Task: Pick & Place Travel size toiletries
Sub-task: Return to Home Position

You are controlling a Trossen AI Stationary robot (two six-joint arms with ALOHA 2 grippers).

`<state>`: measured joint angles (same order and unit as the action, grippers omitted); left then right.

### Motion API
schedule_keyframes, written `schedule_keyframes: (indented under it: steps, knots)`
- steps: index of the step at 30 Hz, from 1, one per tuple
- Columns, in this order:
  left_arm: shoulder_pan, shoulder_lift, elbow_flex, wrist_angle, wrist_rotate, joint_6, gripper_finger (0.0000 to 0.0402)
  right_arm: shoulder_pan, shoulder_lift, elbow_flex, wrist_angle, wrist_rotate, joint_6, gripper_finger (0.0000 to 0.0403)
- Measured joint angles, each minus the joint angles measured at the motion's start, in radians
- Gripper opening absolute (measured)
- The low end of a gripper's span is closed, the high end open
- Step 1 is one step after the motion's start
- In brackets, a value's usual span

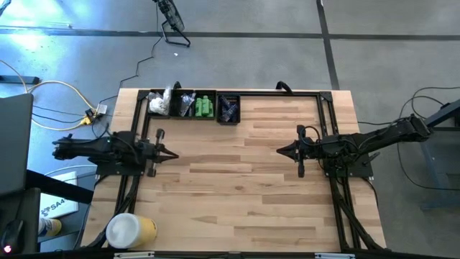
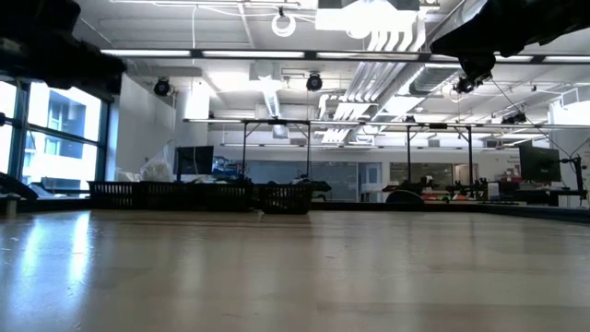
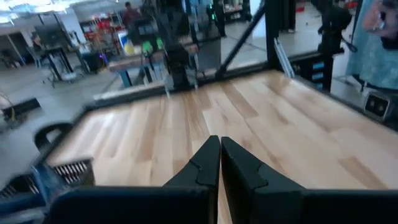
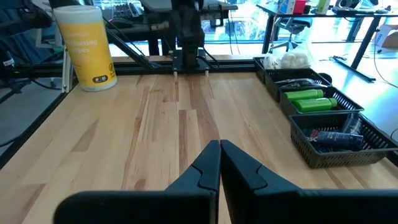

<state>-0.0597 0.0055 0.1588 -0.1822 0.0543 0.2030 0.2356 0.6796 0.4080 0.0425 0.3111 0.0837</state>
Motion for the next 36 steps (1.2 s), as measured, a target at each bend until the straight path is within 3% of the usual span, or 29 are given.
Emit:
schedule_keyframes:
  steps: [9, 19, 36]
  knots:
    - [0.000, 0.002, -0.127, 0.175, -0.008, -0.029, 0.0010, 0.000, 0.000, 0.000, 0.002, 0.001, -0.002, 0.0005]
    - [0.001, 0.006, -0.128, 0.162, -0.043, -0.001, 0.0010, 0.000, -0.131, 0.000, -0.025, 0.046, -0.002, 0.0005]
    - [0.000, 0.011, -0.130, 0.156, -0.051, 0.085, 0.0010, -0.046, -0.396, 0.000, -0.182, -0.116, -0.002, 0.0005]
